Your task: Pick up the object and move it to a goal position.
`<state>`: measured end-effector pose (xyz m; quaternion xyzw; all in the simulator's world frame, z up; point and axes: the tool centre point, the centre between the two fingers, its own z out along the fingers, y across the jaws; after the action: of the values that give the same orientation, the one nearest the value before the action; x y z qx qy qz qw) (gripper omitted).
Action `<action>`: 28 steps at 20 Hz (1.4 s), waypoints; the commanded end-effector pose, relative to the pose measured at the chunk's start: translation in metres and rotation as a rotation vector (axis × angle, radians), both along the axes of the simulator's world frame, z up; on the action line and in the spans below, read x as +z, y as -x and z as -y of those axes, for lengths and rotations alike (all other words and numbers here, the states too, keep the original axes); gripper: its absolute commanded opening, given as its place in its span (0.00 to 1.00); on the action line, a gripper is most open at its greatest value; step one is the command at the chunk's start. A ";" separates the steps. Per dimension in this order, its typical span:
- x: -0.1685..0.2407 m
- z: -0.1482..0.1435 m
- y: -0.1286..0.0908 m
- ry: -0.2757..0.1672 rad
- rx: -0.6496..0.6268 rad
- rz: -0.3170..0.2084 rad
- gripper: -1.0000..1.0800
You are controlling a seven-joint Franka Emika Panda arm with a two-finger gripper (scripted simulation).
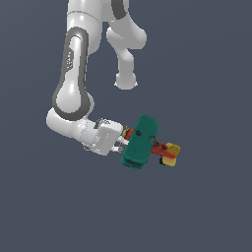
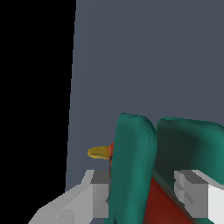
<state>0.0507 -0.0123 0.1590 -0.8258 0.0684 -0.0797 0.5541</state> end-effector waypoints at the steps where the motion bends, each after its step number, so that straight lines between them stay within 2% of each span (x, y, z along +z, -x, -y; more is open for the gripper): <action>1: -0.001 -0.003 0.000 -0.011 0.002 0.004 0.62; 21: -0.003 0.006 -0.012 -0.083 -0.048 0.058 0.62; 28: -0.004 0.002 -0.013 -0.089 -0.043 0.068 0.62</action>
<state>0.0635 -0.0172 0.1550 -0.7956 0.0737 -0.1170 0.5899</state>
